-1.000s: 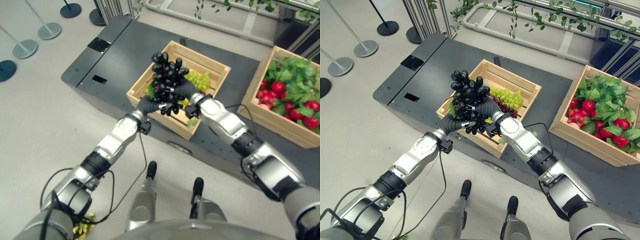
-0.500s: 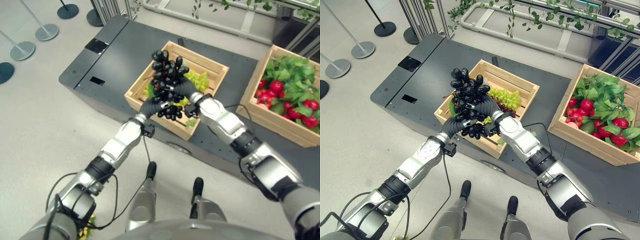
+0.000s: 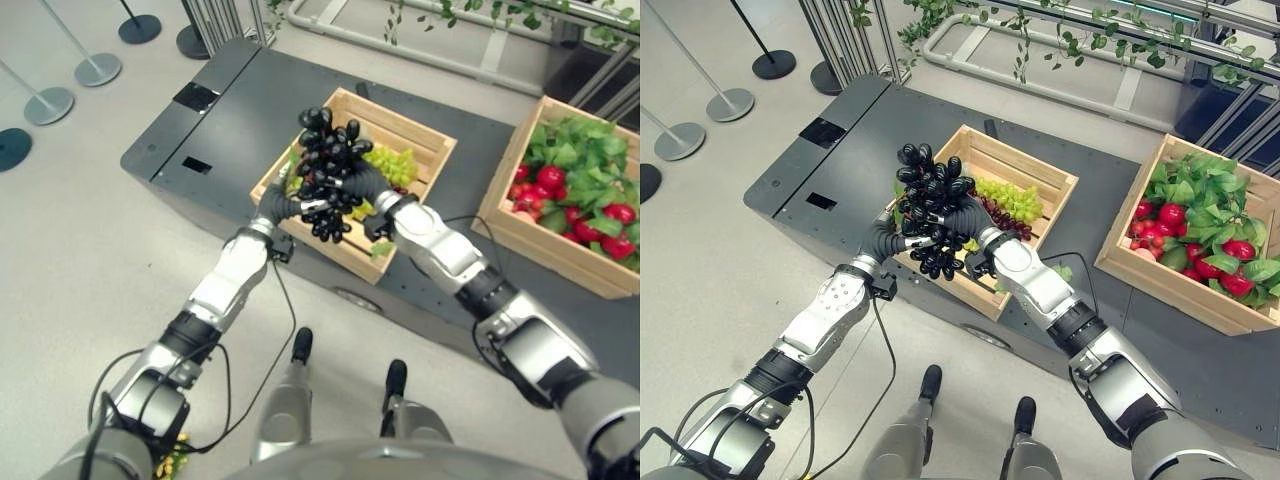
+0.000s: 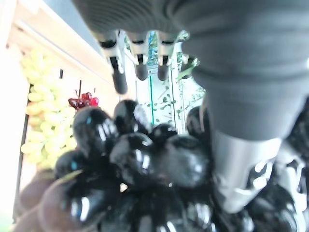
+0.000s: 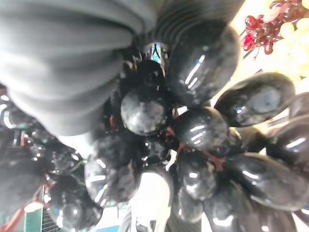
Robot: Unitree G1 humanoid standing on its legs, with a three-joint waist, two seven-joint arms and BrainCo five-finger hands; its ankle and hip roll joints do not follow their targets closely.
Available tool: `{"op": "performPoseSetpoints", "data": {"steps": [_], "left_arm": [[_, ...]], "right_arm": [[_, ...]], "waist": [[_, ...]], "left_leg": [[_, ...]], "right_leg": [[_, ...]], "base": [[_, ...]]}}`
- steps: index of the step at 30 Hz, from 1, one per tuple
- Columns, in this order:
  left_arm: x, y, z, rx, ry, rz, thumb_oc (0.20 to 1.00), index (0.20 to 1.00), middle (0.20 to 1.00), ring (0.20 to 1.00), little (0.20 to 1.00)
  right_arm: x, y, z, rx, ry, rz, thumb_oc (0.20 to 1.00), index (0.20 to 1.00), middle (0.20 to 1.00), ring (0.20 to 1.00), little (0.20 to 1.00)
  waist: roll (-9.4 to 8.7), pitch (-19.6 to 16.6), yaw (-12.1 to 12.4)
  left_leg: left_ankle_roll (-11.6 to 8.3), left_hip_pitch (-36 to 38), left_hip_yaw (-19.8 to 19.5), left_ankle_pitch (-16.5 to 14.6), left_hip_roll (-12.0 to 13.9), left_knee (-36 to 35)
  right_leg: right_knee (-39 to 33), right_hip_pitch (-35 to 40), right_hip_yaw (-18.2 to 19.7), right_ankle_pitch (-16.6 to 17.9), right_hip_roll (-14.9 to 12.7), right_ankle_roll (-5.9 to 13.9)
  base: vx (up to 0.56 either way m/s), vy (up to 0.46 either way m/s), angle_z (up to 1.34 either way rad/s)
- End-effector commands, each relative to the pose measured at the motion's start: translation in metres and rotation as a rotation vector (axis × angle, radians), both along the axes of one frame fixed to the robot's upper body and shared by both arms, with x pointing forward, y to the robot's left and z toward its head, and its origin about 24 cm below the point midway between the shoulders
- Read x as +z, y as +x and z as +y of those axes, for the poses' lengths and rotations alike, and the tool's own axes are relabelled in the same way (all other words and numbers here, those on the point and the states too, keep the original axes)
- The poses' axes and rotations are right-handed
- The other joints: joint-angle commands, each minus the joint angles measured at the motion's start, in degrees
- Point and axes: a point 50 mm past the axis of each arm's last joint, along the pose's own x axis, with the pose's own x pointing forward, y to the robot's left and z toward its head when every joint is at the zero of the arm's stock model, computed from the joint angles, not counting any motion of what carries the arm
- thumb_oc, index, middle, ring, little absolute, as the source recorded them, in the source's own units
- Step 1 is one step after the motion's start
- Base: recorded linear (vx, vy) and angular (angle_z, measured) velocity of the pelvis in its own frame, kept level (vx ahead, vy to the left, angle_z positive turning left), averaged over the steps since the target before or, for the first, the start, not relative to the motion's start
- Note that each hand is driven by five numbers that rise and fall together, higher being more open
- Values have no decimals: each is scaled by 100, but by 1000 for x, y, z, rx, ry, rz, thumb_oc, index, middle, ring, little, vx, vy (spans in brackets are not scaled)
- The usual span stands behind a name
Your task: Pick up the fruits from the basket on one side to the basket on the other side
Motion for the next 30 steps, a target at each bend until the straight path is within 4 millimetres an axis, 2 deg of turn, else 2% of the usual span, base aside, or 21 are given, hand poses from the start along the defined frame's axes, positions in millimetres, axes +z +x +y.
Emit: {"op": "performPoseSetpoints", "data": {"steps": [1, 12, 22, 23, 30], "left_arm": [[13, 4, 10, 49, 0, -100, 1000, 1000, 1000, 1000, 1000], [7, 7, 0, 25, -41, -53, 1000, 1000, 1000, 1000, 1000], [-16, 5, -11, -61, -151, 111, 1000, 1000, 1000, 1000, 1000], [-24, 4, -14, -73, -192, 164, 1000, 1000, 1000, 1000, 1000], [-28, 4, -18, -101, -176, 192, 1000, 1000, 1000, 1000, 1000]], "right_arm": [[29, -8, 8, 45, 151, -131, 200, 200, 200, 200, 200], [29, -11, 16, 72, 177, -118, 200, 200, 200, 200, 200], [27, -12, 25, 114, 186, -89, 200, 200, 200, 200, 200], [26, -12, 28, 125, 187, -76, 200, 200, 200, 200, 200], [26, -13, 33, 143, 185, -72, 200, 200, 200, 200, 200]], "waist": [[-171, -567, -23], [-186, -599, -69], [-169, -635, -132], [-172, -650, -146], [-180, -673, -179]], "left_leg": [[399, 116, 108, -462, -301, -224], [412, 131, 105, -472, -308, -224], [415, 163, 128, -469, -287, -224], [413, 166, 134, -466, -289, -224], [410, 163, 134, -465, -291, -224]], "right_leg": [[1065, -218, 34, -1021, -165, 24], [1040, -200, 63, -1015, -153, 10], [1015, -185, 100, -991, -141, -2], [1010, -191, 104, -984, -134, -6], [999, -188, 115, -980, -123, -12]], "base": [[0, 0, 0], [0, 0, 0], [0, 0, 0], [0, 0, 0], [0, 0, 0]]}}
